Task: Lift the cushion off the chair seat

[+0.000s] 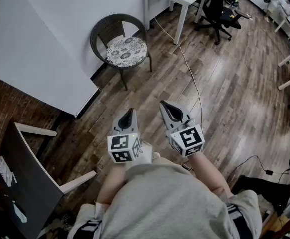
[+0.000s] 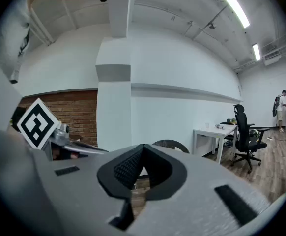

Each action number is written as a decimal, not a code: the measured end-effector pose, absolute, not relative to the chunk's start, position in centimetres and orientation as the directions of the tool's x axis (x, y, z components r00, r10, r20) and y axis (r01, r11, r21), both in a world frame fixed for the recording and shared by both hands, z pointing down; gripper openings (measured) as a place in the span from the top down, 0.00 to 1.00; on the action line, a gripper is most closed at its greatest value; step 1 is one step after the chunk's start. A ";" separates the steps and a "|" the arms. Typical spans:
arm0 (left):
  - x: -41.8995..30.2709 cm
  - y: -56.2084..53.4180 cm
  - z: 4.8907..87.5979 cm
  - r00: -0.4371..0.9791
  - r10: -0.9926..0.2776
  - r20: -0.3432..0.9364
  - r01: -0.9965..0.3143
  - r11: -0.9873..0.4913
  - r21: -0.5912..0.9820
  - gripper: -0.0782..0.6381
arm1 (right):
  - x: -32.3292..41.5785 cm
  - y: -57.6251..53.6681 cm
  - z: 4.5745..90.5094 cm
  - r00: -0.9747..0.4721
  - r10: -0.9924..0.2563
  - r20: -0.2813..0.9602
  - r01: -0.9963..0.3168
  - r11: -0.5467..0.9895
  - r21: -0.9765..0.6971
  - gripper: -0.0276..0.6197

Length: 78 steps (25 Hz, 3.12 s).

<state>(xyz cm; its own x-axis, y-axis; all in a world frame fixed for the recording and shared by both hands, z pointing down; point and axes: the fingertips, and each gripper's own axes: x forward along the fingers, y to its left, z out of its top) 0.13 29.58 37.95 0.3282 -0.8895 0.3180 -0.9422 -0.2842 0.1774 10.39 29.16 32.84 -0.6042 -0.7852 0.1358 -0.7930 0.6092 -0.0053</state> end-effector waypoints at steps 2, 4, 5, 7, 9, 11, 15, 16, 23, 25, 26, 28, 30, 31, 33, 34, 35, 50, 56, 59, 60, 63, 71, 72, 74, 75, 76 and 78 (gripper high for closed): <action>0.8 31.2 37.5 0.338 -0.892 0.300 -0.940 -0.301 0.164 0.87 | 11.4 30.9 32.7 -0.598 -0.792 0.123 -0.799 0.601 -0.020 0.96; 1.2 32.5 37.3 0.347 -0.893 0.288 -0.937 -0.312 0.160 0.87 | 12.0 32.3 32.6 -0.593 -0.798 0.113 -0.804 0.593 -0.034 0.96; 1.2 33.0 37.2 0.348 -0.893 0.285 -0.936 -0.313 0.162 0.87 | 12.1 32.9 32.6 -0.591 -0.799 0.110 -0.806 0.591 -0.036 0.96; 1.3 33.8 37.3 0.343 -0.897 0.280 -0.937 -0.306 0.168 0.87 | 12.2 33.9 32.8 -0.594 -0.797 0.108 -0.803 0.595 -0.029 0.96; 1.5 34.3 37.2 0.341 -0.900 0.273 -0.937 -0.302 0.175 0.87 | 12.2 34.6 32.8 -0.601 -0.792 0.108 -0.798 0.603 -0.018 0.96; 2.0 34.6 37.1 0.343 -0.901 0.266 -0.935 -0.303 0.183 0.87 | 12.5 35.1 32.8 -0.607 -0.788 0.107 -0.793 0.609 -0.010 0.96; 2.8 34.7 36.7 0.340 -0.903 0.263 -0.936 -0.299 0.185 0.87 | 12.9 35.3 33.0 -0.630 -0.767 0.123 -0.773 0.634 -0.013 0.96; 3.0 34.7 36.6 0.338 -0.904 0.261 -0.937 -0.297 0.185 0.87 | 13.0 35.3 33.3 -0.634 -0.761 0.135 -0.770 0.638 -0.021 0.96; 2.8 35.0 36.8 0.317 -0.912 0.260 -0.944 -0.278 0.176 0.87 | 13.5 35.5 34.2 -0.628 -0.768 0.128 -0.777 0.628 -0.047 0.95; 3.0 34.9 36.9 0.316 -0.910 0.270 -0.945 -0.276 0.173 0.87 | 13.7 35.5 34.4 -0.628 -0.767 0.131 -0.777 0.627 -0.055 0.95; 3.1 34.9 37.0 0.316 -0.909 0.273 -0.945 -0.276 0.174 0.87 | 13.9 35.4 34.6 -0.629 -0.766 0.136 -0.777 0.627 -0.062 0.95; 3.4 34.6 37.1 0.320 -0.906 0.277 -0.944 -0.279 0.176 0.87 | 14.0 35.1 35.0 -0.630 -0.762 0.147 -0.776 0.626 -0.079 0.95; 3.4 34.2 37.2 0.327 -0.903 0.279 -0.942 -0.286 0.176 0.87 | 13.8 34.8 35.4 -0.630 -0.761 0.154 -0.776 0.625 -0.087 0.95; 3.3 33.9 37.4 0.328 -0.902 0.279 -0.941 -0.288 0.176 0.87 | 13.7 34.6 35.5 -0.629 -0.761 0.156 -0.777 0.624 -0.087 0.95; 3.0 33.2 37.6 0.328 -0.902 0.279 -0.941 -0.288 0.176 0.87 | 13.6 33.9 35.7 -0.625 -0.764 0.159 -0.780 0.620 -0.087 0.95; 3.0 32.8 37.7 0.329 -0.902 0.279 -0.941 -0.288 0.177 0.87 | 13.7 33.5 35.8 -0.622 -0.767 0.160 -0.783 0.616 -0.089 0.95; 3.0 32.3 37.8 0.330 -0.902 0.278 -0.941 -0.289 0.178 0.87 | 13.8 33.0 36.0 -0.618 -0.770 0.161 -0.786 0.612 -0.091 0.95; 0.0 19.4 39.9 0.337 -0.891 0.304 -0.937 -0.286 0.201 0.79 | 10.8 19.2 37.2 -0.619 -0.761 0.193 -0.784 0.612 -0.104 0.95; -2.5 12.2 39.1 0.344 -0.890 0.300 -0.935 -0.294 0.200 0.75 | 8.7 12.1 36.5 -0.610 -0.765 0.207 -0.791 0.603 -0.102 0.95; -3.5 8.6 38.9 0.349 -0.888 0.300 -0.933 -0.301 0.196 0.73 | 7.7 8.7 36.5 -0.605 -0.766 0.216 -0.794 0.599 -0.099 0.95; -3.9 7.4 38.9 0.351 -0.887 0.299 -0.933 -0.303 0.195 0.73 | 7.3 7.7 36.5 -0.604 -0.766 0.218 -0.795 0.599 -0.098 0.95; -4.8 4.3 38.8 0.359 -0.884 0.299 -0.930 -0.312 0.197 0.71 | 6.4 4.7 36.5 -0.602 -0.767 0.223 -0.796 0.597 -0.098 0.95; -7.3 -3.1 39.3 0.366 -0.878 0.310 -0.928 -0.320 0.191 0.66 | 3.6 -2.9 36.7 -0.605 -0.764 0.223 -0.793 0.602 -0.093 0.95; -7.5 -3.9 39.4 0.367 -0.876 0.312 -0.928 -0.321 0.192 0.66 | 3.3 -3.7 36.9 -0.606 -0.763 0.226 -0.793 0.603 -0.092 0.95; -8.0 -5.4 39.7 0.373 -0.872 0.316 -0.926 -0.325 0.194 0.63 | 2.6 -5.2 37.2 -0.607 -0.760 0.232 -0.792 0.604 -0.093 0.95; -8.2 -6.1 39.8 0.375 -0.871 0.319 -0.925 -0.327 0.195 0.63 | 2.3 -6.0 37.3 -0.607 -0.759 0.234 -0.791 0.604 -0.093 0.95; -8.5 -6.7 39.9 0.377 -0.869 0.320 -0.924 -0.328 0.197 0.63 | 2.0 -6.7 37.4 -0.608 -0.758 0.236 -0.791 0.605 -0.094 0.95; -9.0 -7.9 40.3 0.379 -0.867 0.323 -0.923 -0.328 0.202 0.61 | 1.4 -7.9 37.6 -0.609 -0.756 0.241 -0.790 0.606 -0.093 0.95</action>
